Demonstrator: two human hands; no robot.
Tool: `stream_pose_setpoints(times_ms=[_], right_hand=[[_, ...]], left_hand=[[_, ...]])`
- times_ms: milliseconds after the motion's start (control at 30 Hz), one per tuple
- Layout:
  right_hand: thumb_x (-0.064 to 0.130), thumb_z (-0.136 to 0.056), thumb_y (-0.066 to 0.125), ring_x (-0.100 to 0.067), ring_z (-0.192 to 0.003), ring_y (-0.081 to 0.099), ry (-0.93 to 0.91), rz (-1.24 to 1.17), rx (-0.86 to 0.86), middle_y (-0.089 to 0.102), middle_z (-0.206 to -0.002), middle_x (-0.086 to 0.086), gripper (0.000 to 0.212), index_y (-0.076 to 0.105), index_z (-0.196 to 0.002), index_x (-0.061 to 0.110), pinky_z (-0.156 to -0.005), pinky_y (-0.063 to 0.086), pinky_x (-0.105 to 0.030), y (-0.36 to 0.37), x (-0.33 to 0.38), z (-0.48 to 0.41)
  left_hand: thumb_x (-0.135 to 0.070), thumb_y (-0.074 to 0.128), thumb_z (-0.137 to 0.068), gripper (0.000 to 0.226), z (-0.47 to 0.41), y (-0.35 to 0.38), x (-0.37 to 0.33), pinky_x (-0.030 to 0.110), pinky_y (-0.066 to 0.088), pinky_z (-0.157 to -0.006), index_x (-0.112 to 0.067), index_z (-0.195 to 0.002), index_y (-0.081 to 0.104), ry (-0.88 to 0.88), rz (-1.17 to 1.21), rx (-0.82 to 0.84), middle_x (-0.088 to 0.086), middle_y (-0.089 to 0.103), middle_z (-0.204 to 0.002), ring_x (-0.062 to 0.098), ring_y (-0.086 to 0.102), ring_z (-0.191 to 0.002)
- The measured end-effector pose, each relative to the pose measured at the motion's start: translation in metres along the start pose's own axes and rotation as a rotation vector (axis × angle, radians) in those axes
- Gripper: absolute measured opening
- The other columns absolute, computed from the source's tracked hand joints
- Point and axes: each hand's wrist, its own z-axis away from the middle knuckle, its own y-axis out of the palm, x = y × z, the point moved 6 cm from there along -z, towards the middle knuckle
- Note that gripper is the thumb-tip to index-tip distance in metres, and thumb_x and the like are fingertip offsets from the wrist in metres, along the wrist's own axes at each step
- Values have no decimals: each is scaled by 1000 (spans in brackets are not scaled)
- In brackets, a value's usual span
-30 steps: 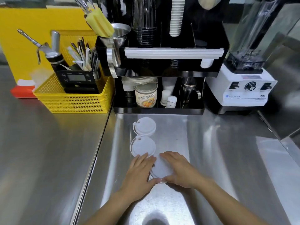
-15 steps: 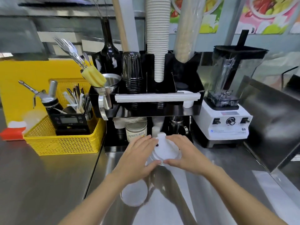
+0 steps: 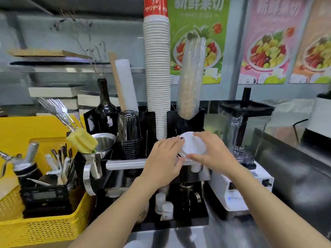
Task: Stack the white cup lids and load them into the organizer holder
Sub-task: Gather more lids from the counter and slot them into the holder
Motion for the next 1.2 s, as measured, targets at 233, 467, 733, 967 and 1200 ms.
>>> stream_pose_setpoints(times_ms=[233, 467, 733, 967, 1200], right_hand=[[51, -80, 59, -20, -125, 41, 118, 203, 147, 50, -136, -2, 64, 41, -133, 20, -102, 22, -38, 11, -34, -42], [50, -85, 48, -21, -103, 49, 97, 400, 368, 56, -109, -2, 52, 46, -126, 19, -96, 23, -39, 36, -42, -51], [35, -89, 42, -18, -89, 55, 208, 470, 721, 62, -88, 7, 30, 47, -118, 28, -104, 17, -48, 55, -48, -66], [20, -88, 39, -28, -123, 48, 254, 484, 797, 56, -135, -6, 45, 47, -132, 17, -103, 21, -52, 64, -57, -68], [12, -86, 36, -27, -106, 55, 262, 536, 828, 65, -109, -7, 46, 52, -129, 15, -106, 26, -50, 67, -56, -69]], left_hand=[[-26, 43, -90, 49, -45, 40, 14, 35, 13, -111, -11, -135, 38, 1, 22, 120, 8, 51, -134, 26, 33, -133], [-16, 41, -90, 44, -54, 72, 27, 38, -6, -112, -17, -134, 39, -87, 40, 260, 4, 51, -132, 17, 22, -137], [-22, 25, -94, 41, -57, 83, 28, 45, -17, -109, -13, -94, 65, 0, -50, 434, -2, 63, -99, 11, 33, -123], [-28, 21, -97, 49, -55, 80, 24, 45, -13, -112, -9, -94, 66, 28, -118, 458, -5, 63, -97, 12, 37, -120], [-27, 19, -95, 50, -58, 82, 23, 46, -11, -113, -4, -85, 62, 4, -181, 548, 0, 67, -92, 16, 40, -115]])
